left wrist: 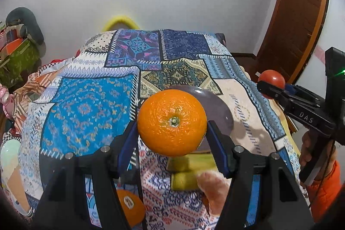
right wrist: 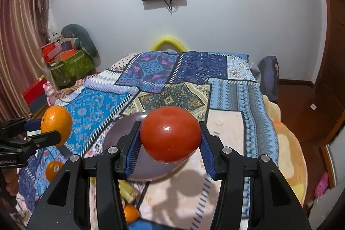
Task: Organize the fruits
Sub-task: 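Place the tomato on the brown plate with the right gripper while the left gripper places the orange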
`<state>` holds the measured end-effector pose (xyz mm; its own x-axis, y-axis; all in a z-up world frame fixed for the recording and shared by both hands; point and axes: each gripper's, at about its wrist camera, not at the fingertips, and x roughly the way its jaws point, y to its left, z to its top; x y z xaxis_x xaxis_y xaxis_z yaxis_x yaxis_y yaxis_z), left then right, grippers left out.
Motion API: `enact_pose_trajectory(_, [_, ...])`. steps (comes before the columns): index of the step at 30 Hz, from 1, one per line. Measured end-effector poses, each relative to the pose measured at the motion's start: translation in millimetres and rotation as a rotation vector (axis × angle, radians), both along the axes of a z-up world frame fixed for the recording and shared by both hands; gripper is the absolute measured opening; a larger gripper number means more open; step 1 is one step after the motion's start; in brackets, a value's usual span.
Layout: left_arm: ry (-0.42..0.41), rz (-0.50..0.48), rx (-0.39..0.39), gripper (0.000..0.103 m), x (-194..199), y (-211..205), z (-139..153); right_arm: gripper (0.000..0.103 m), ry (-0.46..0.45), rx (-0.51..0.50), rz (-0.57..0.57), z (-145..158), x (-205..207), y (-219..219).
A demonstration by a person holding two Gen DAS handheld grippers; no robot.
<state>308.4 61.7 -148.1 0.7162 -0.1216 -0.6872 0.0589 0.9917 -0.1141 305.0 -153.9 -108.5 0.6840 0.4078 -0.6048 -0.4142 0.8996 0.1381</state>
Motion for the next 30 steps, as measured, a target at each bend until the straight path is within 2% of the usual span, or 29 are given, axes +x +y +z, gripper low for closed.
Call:
enact_pose_trajectory(4, [-0.008,0.002,0.017,0.064,14.8,0.7,-3.7,0.047,0.008,0.021,0.017,-1.3,12.8,5.9])
enact_pose_trajectory(13, [0.041,0.016,0.023,0.064,51.4,1.7,-26.6,0.047,-0.009,0.01,0.044,-7.1,32.4,20.1])
enact_pose_trajectory(18, [0.07,0.018,0.007,0.064,71.7,2.1,-39.4,0.047,0.048,0.029,0.058,-21.4,45.9,22.6])
enact_pose_trajectory(23, [0.142,-0.003,-0.022,0.064,94.2,0.7,-58.7,0.047,0.094,0.006,0.057,-39.6,55.9,26.9])
enact_pose_trajectory(30, [0.207,-0.002,0.018,0.064,114.0,-6.0,-85.8,0.047,0.149,-0.067,0.057,-66.5,69.3,36.1])
